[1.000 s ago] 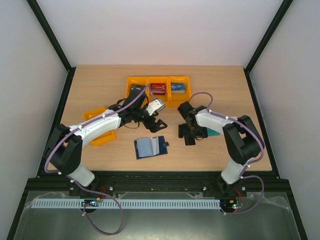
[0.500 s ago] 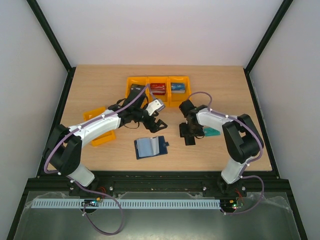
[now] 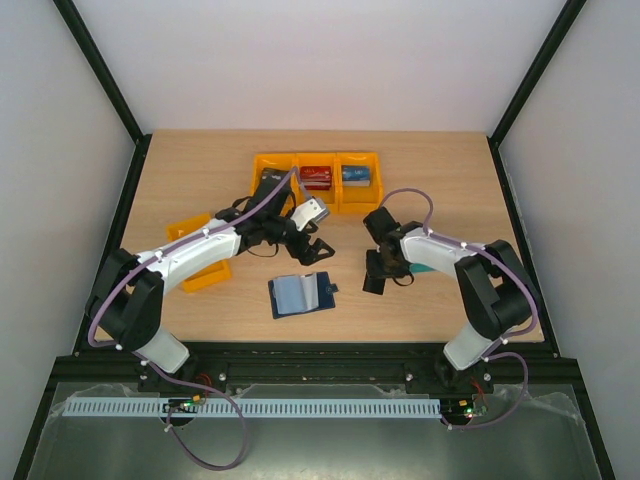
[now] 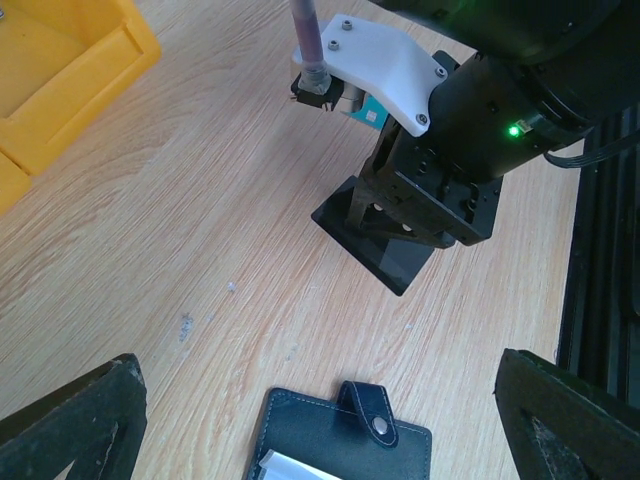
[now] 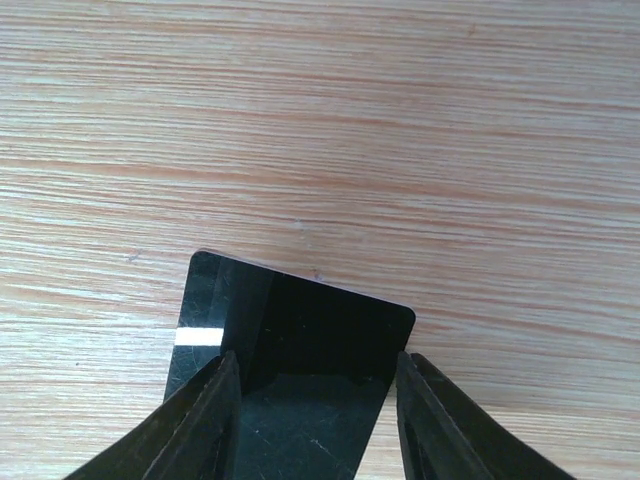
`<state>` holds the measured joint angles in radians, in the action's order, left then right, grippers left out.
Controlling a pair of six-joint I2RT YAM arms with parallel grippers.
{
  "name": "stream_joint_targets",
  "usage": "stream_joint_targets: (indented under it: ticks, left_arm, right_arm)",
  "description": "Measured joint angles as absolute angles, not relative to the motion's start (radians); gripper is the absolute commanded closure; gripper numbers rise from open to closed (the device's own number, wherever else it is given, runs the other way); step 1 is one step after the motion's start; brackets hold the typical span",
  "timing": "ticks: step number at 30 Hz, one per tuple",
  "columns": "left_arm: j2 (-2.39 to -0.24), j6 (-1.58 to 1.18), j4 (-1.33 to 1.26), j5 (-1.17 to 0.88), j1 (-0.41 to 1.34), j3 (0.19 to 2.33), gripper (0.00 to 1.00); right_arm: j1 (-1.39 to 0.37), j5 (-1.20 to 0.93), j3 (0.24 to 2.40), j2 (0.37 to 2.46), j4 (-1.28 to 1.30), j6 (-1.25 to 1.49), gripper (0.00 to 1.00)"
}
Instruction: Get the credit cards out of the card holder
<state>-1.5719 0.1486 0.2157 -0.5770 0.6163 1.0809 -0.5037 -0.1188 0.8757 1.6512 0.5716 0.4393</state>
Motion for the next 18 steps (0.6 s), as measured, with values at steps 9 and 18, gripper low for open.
stream_joint_targets:
  ticks: [9,18]
  left_arm:
    - [-1.572,0.142,0.207,-0.606,0.616,1.060,0.04]
    - [-1.572,0.127,0.186,-0.630,0.617,1.029,0.03]
  right_arm:
    - [-0.571,-0.112,0.835,1.614,0.566,0.485,0.57]
    - [-0.763,-0.131,0.830,1.583,0.600,0.559,0.60]
